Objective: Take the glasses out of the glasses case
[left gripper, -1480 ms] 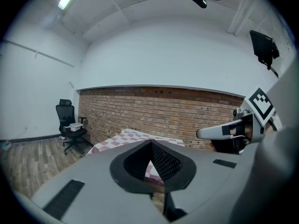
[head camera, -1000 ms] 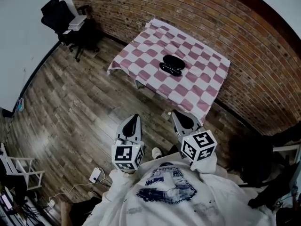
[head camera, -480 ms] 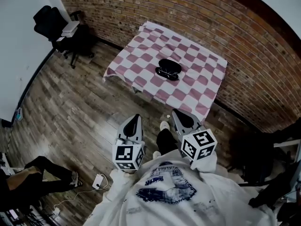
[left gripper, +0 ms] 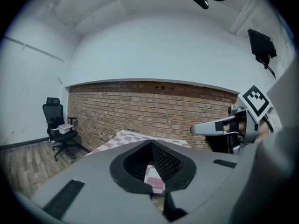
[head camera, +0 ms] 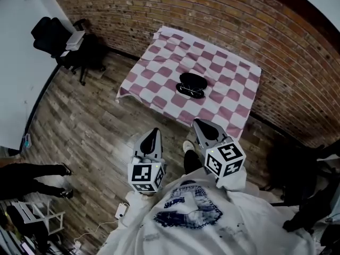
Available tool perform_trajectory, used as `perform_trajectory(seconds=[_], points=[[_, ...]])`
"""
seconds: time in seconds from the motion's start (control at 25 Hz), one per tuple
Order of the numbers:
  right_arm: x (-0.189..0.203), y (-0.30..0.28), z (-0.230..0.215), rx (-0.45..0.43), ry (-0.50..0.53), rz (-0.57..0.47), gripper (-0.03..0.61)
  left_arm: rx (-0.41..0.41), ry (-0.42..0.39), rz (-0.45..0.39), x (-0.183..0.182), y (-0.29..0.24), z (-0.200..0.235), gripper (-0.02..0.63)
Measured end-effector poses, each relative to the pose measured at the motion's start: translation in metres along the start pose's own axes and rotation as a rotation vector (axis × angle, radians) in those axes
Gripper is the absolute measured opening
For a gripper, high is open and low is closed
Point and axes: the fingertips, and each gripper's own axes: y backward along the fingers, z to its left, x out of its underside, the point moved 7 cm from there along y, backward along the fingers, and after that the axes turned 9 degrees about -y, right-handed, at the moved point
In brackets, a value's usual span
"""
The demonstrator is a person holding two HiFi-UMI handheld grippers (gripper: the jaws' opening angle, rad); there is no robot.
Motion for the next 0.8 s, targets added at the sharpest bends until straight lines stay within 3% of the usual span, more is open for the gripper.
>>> perform_trajectory(seconds=[0.8], points=[[-0.055, -0.091, -0.078, 0.026, -0.035, 0.041, 0.014, 0.023, -0.008, 0.031, -0.028, -0.13, 0.035, 0.009]])
